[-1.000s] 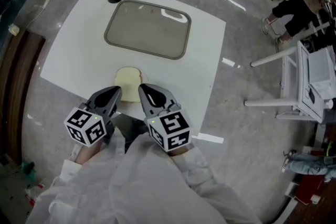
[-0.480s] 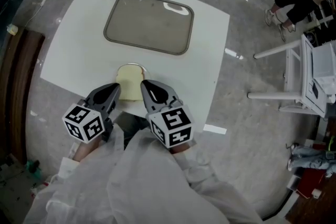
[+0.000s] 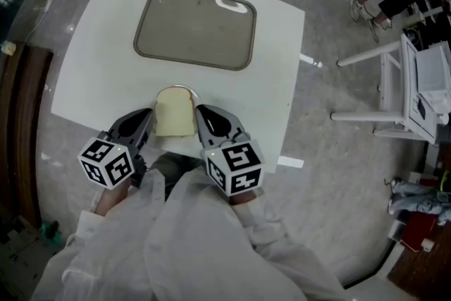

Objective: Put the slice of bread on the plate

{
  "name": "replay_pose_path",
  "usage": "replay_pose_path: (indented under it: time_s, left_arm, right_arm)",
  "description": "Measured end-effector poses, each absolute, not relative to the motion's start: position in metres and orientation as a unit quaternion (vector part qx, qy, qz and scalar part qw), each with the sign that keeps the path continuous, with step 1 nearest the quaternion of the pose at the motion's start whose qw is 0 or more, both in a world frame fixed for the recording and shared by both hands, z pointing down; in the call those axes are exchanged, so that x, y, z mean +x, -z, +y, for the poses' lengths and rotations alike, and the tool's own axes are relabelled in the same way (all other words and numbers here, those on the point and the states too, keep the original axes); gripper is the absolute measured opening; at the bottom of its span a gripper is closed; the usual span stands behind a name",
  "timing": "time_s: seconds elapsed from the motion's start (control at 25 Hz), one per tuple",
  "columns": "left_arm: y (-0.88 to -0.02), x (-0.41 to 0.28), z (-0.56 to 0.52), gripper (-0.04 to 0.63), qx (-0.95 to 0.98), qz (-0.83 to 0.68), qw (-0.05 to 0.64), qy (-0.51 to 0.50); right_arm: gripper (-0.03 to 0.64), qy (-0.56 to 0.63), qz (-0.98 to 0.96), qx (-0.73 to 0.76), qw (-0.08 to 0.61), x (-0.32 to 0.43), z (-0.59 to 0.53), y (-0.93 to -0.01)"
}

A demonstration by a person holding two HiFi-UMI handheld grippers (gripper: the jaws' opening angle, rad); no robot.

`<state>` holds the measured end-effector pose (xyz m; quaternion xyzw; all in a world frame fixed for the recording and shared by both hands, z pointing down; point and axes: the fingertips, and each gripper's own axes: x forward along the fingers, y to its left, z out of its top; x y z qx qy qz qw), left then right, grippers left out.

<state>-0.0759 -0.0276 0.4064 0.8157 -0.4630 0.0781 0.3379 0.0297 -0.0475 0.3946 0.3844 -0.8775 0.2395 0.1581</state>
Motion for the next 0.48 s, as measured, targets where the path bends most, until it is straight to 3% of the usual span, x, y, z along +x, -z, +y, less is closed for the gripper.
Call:
replay_pose_path:
  time_s: [0.48]
  left_arm:
    - [-0.438, -0.089, -0.018, 0.009, 0.793, -0.469, 0.375, -0.101]
  right_arm:
    - [0.015, -0.276, -0.855, 0.397, 0.19, 0.035, -0.041, -0.428]
